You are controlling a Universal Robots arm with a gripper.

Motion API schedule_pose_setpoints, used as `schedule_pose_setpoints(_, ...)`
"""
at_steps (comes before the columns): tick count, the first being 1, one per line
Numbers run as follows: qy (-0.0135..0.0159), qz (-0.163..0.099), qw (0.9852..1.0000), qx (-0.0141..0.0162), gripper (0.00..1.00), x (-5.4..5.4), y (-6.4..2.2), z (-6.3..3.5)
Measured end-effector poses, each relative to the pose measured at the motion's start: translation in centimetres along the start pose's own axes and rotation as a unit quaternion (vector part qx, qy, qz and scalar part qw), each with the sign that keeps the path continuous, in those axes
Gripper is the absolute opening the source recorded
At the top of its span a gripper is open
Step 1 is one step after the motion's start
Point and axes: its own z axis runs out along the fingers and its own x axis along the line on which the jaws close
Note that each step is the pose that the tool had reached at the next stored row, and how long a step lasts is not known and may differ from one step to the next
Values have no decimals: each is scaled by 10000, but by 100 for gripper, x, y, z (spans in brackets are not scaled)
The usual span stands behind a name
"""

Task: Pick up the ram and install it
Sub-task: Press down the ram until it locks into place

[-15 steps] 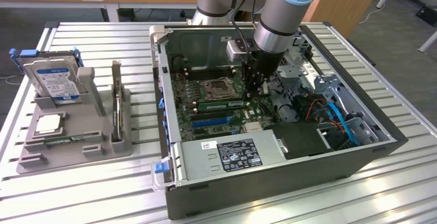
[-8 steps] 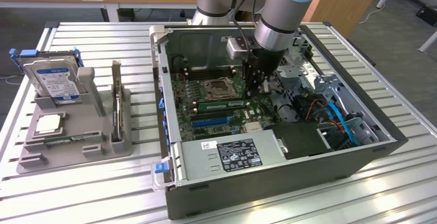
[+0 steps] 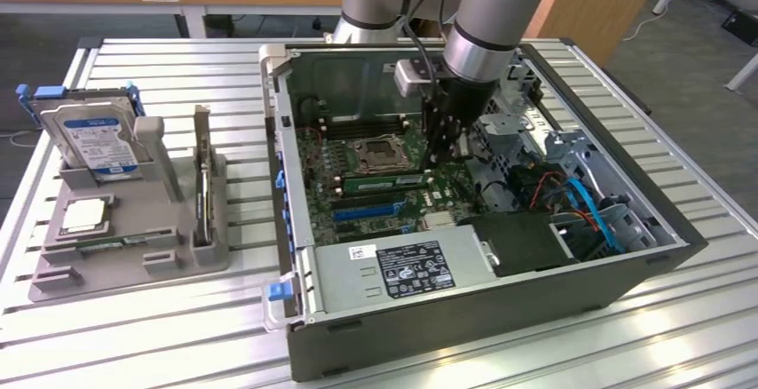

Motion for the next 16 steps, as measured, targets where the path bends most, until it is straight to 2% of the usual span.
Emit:
schedule_pose_setpoints(7,0,0,10000,0,11,0,6,-2)
schedule_pose_setpoints(16,0,0,10000,4,11,-7,119,4)
